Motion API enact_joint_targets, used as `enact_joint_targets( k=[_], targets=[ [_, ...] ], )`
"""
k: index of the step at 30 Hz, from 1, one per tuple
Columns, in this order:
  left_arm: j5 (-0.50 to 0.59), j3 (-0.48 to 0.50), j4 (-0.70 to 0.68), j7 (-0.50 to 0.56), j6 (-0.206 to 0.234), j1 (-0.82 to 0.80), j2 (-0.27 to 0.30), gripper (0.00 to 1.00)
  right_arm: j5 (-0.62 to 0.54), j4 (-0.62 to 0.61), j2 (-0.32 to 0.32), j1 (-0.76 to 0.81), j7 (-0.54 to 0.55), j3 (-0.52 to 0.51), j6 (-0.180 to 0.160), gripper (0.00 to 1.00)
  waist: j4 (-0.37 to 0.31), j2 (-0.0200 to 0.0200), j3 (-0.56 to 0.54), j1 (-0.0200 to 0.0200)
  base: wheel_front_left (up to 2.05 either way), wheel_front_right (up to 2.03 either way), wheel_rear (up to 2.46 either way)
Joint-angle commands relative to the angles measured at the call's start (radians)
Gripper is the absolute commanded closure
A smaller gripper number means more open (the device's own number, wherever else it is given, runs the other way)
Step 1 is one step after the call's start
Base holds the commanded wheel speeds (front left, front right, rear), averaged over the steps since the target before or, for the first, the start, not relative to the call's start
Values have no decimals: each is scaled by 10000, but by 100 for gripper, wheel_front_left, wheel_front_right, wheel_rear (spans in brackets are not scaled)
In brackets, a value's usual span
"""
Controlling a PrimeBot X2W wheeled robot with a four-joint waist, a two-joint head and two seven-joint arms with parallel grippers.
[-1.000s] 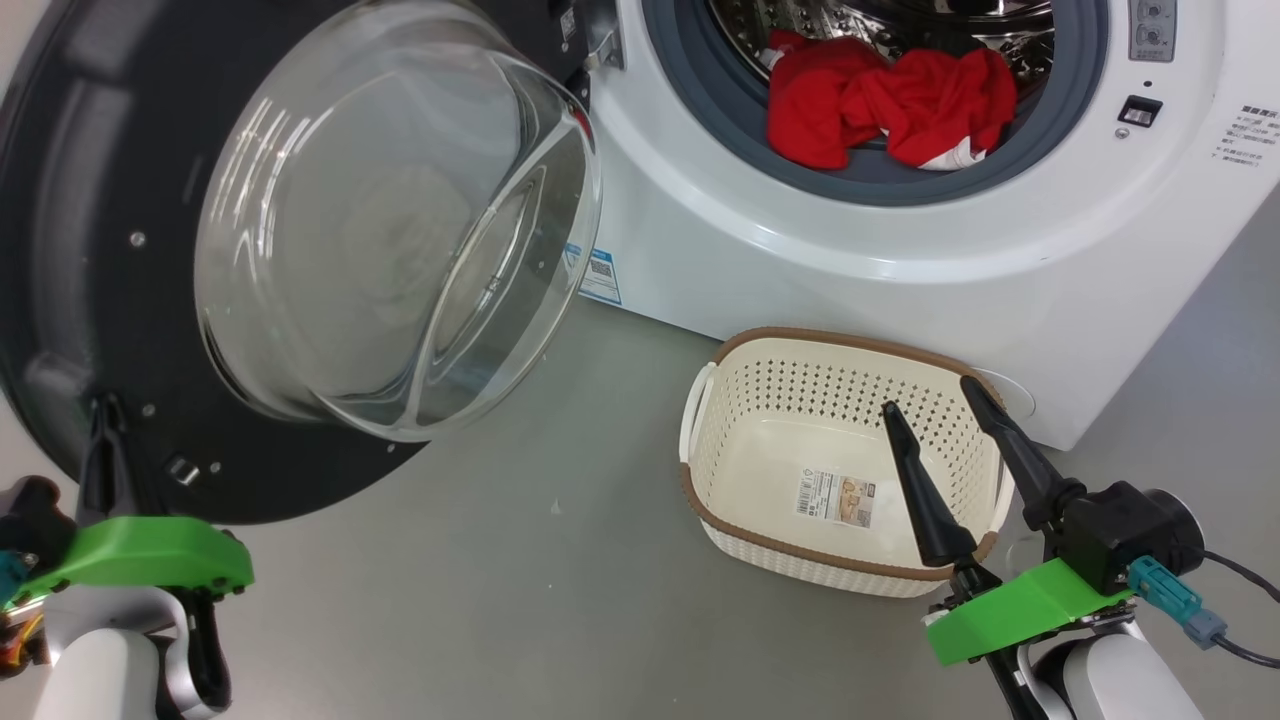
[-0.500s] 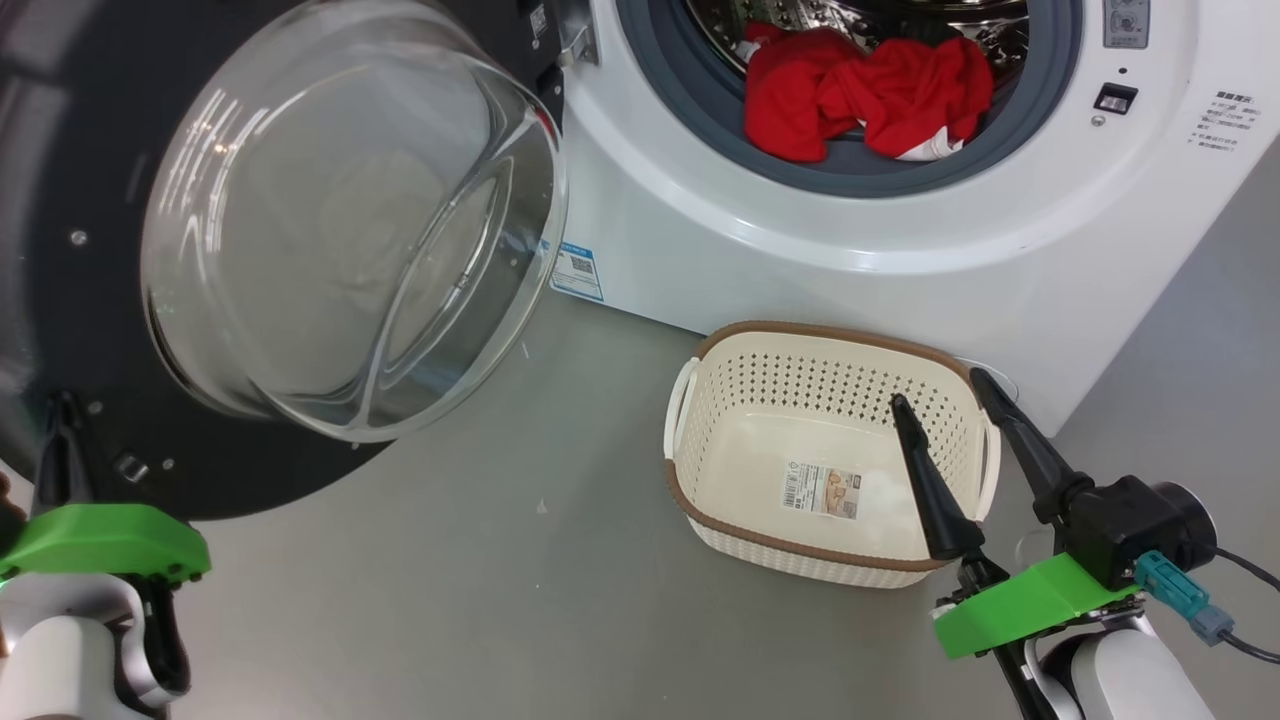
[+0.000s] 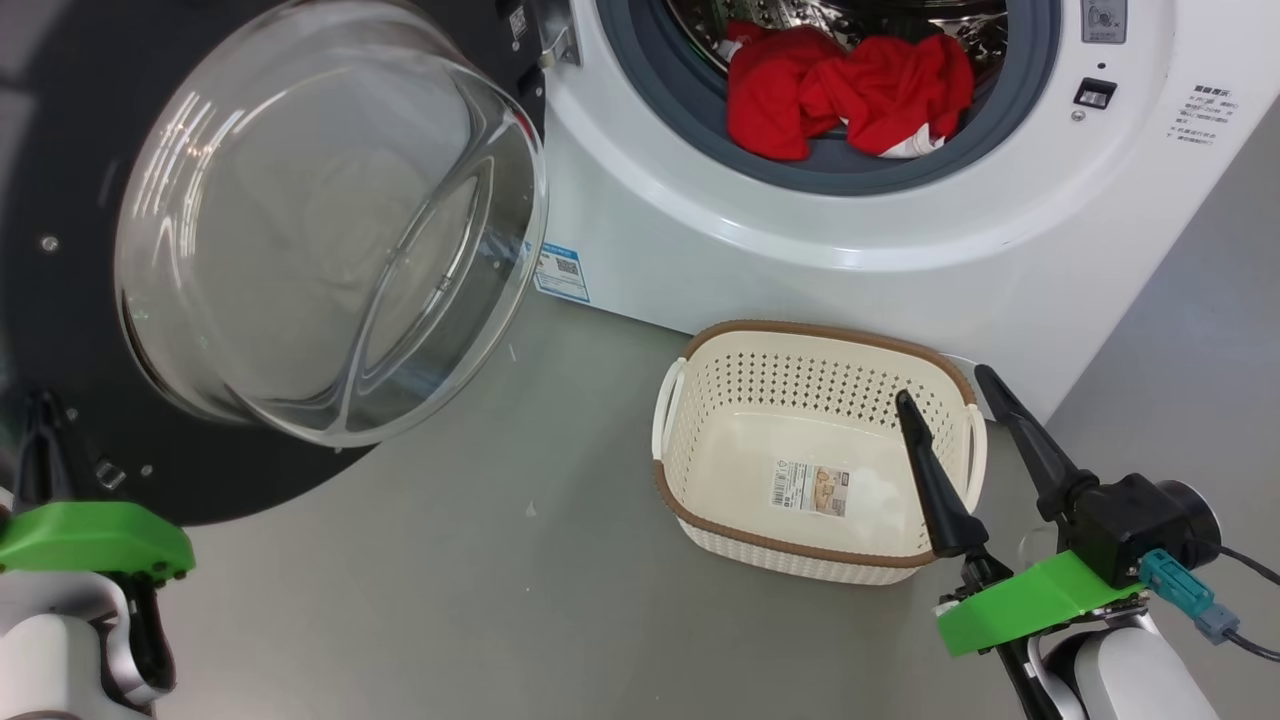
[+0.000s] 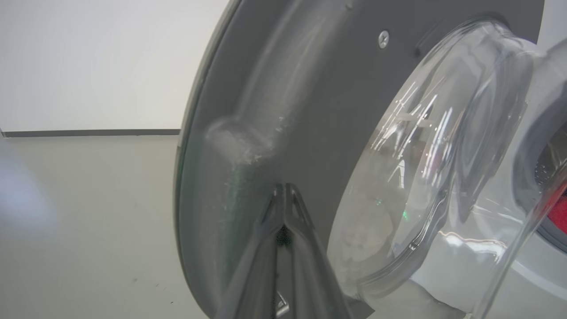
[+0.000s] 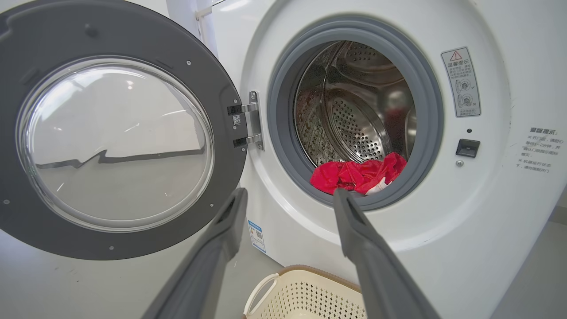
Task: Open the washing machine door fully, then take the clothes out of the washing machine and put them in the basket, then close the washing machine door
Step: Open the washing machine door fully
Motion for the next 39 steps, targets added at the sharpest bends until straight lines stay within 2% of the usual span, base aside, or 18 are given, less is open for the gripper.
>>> enact_joint_targets(
  k=[1,5,6,7,8,16,23,28,39],
  targets=[
    [200,413,-421,-51,8,-189,430,100,72,-253,30,-349,-41,209,63,0,-18,0,-17,0,0,0,0],
    [402,499,-1137,-51,59,133,169,100,118,-207,30,-378,-103,113,63,0,-70,0,-70,0,0,0,0],
    [445,526,-1385,-51,81,230,82,69,132,-190,30,-384,-118,92,63,0,-89,0,-84,0,0,0,0],
    [503,531,-1651,-51,97,332,1,43,143,-178,30,-389,-133,75,63,0,-108,0,-94,0,0,0,0],
    [545,531,-1939,-51,97,430,-88,2,152,-167,30,-392,-151,58,63,0,-127,0,-108,0,0,0,0],
    [810,102,-4784,-51,-142,1231,-607,0,373,49,30,-447,-365,-102,63,0,-513,0,-307,0,0,0,0],
    [644,-796,-6481,146,-866,1612,-759,0,437,183,30,-580,-515,-319,63,0,-1185,0,-366,0,0,0,0],
    [754,-1366,-6713,370,-1267,1857,-660,0,390,214,30,-721,-572,-473,63,0,-1833,0,-278,0,0,0,0],
    [363,-1940,-6279,510,-1608,1893,-795,0,163,118,30,-940,-603,-628,63,0,-3021,0,-91,0,0,0,0]
  ],
)
